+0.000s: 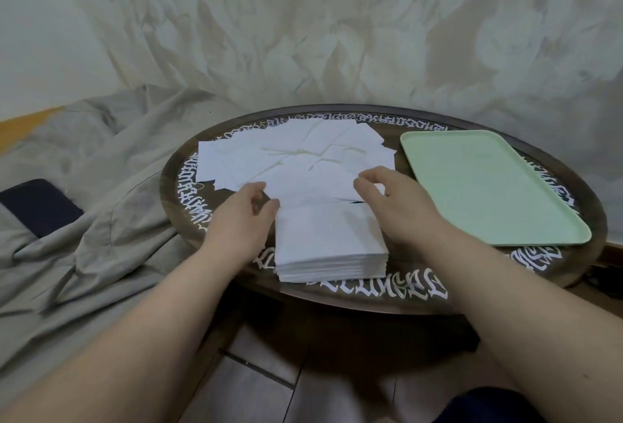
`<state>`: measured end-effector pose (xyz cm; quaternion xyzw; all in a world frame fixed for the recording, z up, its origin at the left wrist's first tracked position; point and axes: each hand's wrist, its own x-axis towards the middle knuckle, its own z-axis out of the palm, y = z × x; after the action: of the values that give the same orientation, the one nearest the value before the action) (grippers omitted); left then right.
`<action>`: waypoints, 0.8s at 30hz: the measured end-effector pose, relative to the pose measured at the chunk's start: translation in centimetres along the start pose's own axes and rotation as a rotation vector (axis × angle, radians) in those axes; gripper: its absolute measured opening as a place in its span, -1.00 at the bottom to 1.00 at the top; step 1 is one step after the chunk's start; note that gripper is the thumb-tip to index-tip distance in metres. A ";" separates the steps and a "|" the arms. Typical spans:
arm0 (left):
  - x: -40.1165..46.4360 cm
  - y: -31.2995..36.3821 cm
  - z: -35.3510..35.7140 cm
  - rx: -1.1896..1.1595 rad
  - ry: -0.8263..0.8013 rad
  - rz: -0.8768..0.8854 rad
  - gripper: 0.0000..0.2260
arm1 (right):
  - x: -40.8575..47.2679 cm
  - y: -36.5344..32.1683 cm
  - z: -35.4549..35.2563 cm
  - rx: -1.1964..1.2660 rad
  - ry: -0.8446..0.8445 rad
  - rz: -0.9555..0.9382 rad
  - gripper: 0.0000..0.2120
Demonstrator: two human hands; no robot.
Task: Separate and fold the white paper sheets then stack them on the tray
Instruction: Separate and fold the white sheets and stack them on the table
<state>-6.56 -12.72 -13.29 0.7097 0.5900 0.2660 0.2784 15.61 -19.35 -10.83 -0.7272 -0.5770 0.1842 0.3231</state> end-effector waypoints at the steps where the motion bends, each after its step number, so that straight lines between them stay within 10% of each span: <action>1: 0.7 0.2 -0.5 0.028 0.015 -0.058 -0.56 | 0.9 -0.2 -0.4 -0.005 -0.013 0.029 -0.69; 8: 5.3 -0.9 0.3 -0.021 -0.138 -0.241 -0.52 | 5.8 0.7 0.4 -0.140 -0.181 0.068 -0.84; 15: 8.8 -0.5 1.2 0.282 -0.355 0.058 -0.69 | 10.2 2.8 0.9 -0.421 -0.262 -0.015 -0.52; 21: 10.1 -1.0 1.5 0.348 -0.327 0.156 -0.86 | 11.2 3.8 1.4 -0.526 -0.355 -0.091 -0.46; 24: 10.6 0.0 0.1 0.225 -0.064 0.145 -0.89 | 11.4 3.9 1.5 -0.537 -0.309 -0.116 -0.56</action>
<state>-4.80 -2.31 -12.87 0.7854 0.5540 0.1949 0.1955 20.52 -8.54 -13.39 -0.7157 -0.6879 0.1149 0.0381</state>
